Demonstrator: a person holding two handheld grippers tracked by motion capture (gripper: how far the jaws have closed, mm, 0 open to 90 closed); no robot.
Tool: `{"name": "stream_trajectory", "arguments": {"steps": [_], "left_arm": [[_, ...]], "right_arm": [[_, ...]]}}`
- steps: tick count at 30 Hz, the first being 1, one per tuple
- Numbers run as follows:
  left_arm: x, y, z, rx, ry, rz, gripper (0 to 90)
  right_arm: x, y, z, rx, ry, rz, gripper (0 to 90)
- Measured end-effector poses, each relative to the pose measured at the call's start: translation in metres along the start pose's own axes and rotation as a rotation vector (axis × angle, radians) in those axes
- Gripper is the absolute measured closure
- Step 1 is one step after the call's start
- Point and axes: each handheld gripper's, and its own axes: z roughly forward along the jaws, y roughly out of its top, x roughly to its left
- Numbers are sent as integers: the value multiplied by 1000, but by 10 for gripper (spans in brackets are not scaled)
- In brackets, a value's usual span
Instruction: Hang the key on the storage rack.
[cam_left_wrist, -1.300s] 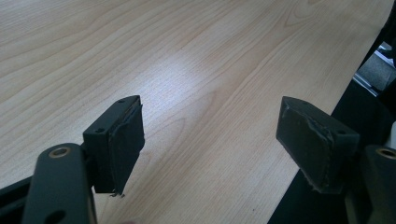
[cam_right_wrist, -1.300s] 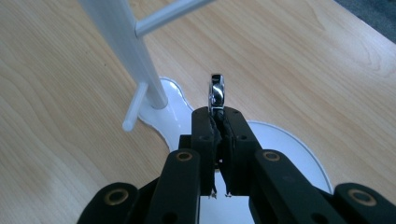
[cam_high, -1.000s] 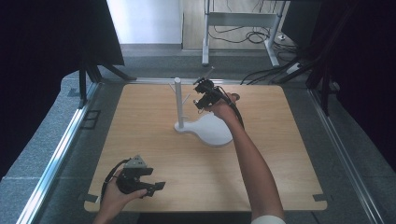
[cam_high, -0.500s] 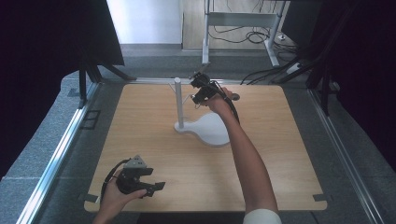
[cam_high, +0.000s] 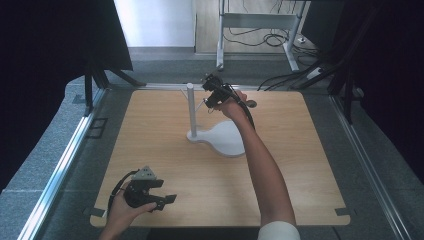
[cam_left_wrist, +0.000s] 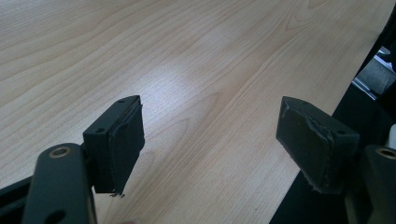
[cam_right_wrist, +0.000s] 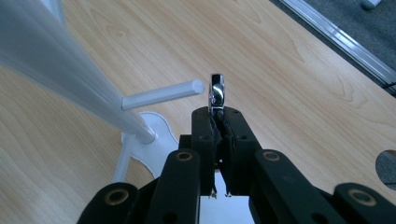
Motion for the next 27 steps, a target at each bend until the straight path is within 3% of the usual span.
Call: {"name": "stream_trajectory", "arguments": {"steps": [17, 25, 27], "left_arm": [[1, 0, 0, -4, 8, -4, 239], [2, 0, 0, -15, 14, -7, 239], [2, 0, 0, -17, 16, -10, 239]], "right_arm": [[14, 2, -4, -3, -19, -25, 843], [21, -2, -3, -1, -9, -34, 829], [24, -3, -4, -6, 11, -37, 793]]}}
